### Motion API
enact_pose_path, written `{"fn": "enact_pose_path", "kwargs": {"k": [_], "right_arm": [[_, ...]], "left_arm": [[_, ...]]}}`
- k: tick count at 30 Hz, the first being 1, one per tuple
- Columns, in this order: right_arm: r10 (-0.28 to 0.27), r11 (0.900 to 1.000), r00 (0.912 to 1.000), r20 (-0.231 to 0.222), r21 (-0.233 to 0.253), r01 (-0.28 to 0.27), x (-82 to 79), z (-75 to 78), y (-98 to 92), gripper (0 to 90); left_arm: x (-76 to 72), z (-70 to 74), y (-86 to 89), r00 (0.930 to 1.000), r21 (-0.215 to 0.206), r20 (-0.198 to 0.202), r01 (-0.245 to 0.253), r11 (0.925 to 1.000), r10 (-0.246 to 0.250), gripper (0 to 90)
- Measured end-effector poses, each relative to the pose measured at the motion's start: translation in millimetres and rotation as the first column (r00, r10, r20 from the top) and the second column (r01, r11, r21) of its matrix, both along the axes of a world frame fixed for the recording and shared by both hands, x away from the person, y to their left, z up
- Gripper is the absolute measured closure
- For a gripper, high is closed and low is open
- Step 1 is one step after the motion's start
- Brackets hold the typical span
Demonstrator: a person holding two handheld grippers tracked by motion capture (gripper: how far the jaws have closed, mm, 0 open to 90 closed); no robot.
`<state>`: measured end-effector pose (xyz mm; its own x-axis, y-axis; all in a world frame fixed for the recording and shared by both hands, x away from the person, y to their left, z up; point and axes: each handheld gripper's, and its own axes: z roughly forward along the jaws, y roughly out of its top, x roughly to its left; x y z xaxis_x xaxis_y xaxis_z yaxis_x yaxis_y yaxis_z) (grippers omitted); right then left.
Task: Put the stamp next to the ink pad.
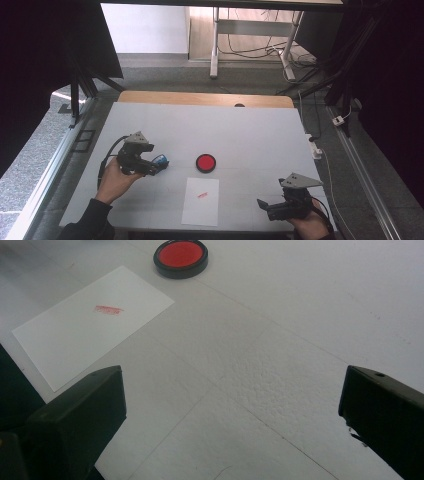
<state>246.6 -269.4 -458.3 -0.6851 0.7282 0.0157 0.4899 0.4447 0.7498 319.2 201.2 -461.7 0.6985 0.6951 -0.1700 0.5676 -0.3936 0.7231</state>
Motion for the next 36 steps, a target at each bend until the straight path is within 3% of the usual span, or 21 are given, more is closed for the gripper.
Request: {"fn": "enact_pose_path", "kwargs": {"k": [21,36], "right_arm": [[-0.002,1.0,1.0,-0.009,0.004,0.002,1.4,-0.1,-0.6,0.0],[-0.02,1.0,0.9996,-0.017,0.01,0.02,2.5,0.1,-1.6,0.0]], "left_arm": [[-41.0,11.5,18.6,0.9994,-0.096,0.022,-0.024,0.9951,0.026,0.4],[-79.8,7.6,35.6,0.9964,-0.095,0.057,-0.056,0.9939,0.062,0.0]]}}
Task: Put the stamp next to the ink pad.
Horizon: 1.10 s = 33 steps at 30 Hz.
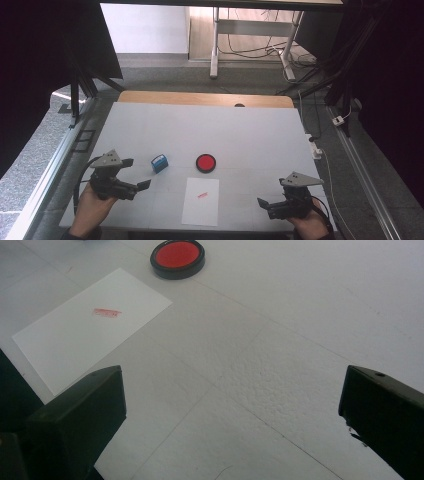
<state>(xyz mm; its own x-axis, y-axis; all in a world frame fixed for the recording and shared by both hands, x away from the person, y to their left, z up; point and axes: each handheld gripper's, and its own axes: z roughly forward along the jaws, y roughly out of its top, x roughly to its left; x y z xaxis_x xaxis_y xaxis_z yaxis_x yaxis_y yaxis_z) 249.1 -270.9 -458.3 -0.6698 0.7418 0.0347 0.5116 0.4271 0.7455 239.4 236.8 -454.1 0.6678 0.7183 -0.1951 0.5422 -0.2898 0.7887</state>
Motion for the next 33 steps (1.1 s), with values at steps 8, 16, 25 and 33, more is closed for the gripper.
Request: {"fn": "enact_pose_path", "kwargs": {"k": [8,16,25,33], "right_arm": [[-0.006,1.0,1.0,-0.002,0.003,0.006,0.6,0.0,-0.2,0.0],[-0.011,1.0,0.9999,-0.004,0.003,0.011,0.8,0.0,-0.3,0.0],[-0.014,1.0,0.9999,-0.004,0.004,0.014,0.5,0.1,-0.5,0.0],[-0.02,1.0,0.9998,-0.004,-0.003,0.02,0.7,-0.3,0.3,0.0]], "left_arm": [[-18.1,-6.2,9.7,0.9993,0.005,-0.021,-0.03,0.9995,0.03,0.0],[-31.4,-13.0,17.4,0.9974,0.03,-0.041,-0.059,0.9978,0.06,0.0],[-42.6,-19.0,24.6,0.9932,0.081,-0.061,-0.094,0.9923,0.099,0.0],[-46.1,-22.2,26.1,0.988,0.132,-0.082,-0.119,0.9841,0.13,0.0]]}}
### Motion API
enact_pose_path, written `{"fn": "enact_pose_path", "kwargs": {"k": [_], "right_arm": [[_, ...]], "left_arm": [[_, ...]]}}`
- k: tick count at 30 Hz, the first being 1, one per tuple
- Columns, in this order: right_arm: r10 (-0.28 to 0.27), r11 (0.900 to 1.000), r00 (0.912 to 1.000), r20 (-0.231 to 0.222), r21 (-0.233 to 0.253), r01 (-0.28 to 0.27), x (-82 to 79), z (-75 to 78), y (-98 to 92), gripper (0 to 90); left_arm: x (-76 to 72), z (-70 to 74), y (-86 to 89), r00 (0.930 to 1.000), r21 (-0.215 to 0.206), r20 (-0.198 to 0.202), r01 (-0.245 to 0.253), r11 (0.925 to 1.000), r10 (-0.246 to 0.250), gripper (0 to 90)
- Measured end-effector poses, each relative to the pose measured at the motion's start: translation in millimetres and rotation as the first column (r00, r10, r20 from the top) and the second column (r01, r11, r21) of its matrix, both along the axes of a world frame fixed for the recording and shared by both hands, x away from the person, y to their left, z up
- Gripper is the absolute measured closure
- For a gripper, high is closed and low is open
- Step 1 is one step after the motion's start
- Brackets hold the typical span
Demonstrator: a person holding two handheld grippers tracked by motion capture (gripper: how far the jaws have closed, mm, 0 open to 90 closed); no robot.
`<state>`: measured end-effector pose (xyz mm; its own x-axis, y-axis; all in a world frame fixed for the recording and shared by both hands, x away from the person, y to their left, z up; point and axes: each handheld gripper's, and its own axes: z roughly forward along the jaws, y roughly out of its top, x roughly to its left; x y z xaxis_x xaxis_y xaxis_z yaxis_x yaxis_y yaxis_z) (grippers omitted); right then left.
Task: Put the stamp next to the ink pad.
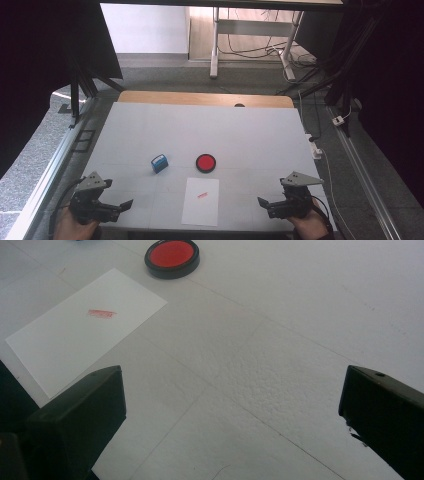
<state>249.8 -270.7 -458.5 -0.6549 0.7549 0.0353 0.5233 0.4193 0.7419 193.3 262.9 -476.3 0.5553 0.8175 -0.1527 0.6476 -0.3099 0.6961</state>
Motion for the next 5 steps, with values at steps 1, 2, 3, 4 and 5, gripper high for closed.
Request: {"fn": "enact_pose_path", "kwargs": {"k": [1,2,3,4,5], "right_arm": [[-0.001,1.0,1.0,0.0,-0.001,0.001,0.0,0.0,0.1,0.0],[-0.001,1.0,1.0,-0.001,-0.002,0.001,0.0,-0.1,0.2,0.0],[-0.001,1.0,1.0,-0.002,-0.004,0.001,0.1,-0.2,0.3,0.0],[0.0,1.0,1.0,-0.002,-0.006,0.0,0.2,-0.4,0.4,0.0],[0.001,1.0,1.0,-0.002,-0.009,-0.001,0.3,-0.6,0.5,0.0]], "left_arm": [[0.1,0.0,0.4,1.0,-0.004,-0.002,0.001,1.0,-0.001,0.0],[0.3,-0.1,0.5,1.0,-0.005,-0.004,0.001,1.0,-0.001,0.0],[0.6,-0.1,0.6,1.0,-0.007,-0.007,0.004,1.0,-0.004,0.0],[1.0,-0.1,0.6,0.9999,-0.01,-0.009,0.005,0.9999,-0.005,0.0],[1.5,-0.2,0.5,0.9999,-0.013,-0.013,0.005,0.9999,-0.005,0.0]]}}
